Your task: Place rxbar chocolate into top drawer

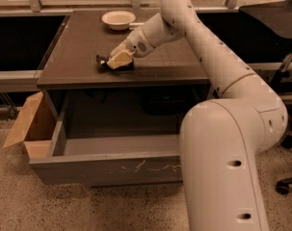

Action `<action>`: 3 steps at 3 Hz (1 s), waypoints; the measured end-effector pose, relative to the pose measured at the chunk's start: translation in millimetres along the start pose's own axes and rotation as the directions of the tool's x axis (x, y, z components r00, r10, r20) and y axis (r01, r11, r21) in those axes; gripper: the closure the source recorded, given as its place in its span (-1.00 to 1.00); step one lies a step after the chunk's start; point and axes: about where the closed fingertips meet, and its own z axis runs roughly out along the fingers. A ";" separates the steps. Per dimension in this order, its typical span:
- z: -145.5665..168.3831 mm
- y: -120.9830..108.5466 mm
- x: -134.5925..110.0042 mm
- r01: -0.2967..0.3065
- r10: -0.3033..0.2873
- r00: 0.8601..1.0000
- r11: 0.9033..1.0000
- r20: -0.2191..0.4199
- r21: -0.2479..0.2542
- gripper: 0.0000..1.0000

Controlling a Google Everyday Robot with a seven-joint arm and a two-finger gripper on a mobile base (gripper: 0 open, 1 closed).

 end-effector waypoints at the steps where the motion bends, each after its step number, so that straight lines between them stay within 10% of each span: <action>1: 2.7 23.2 -35.9 0.097 -0.093 0.989 0.995 0.116 -0.029 1.00; 3: 11.8 50.5 -44.1 0.127 -0.117 0.985 0.989 0.127 -0.072 1.00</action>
Offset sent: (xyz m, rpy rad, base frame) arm -0.0167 0.0210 0.0264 0.0995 -0.0617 0.0660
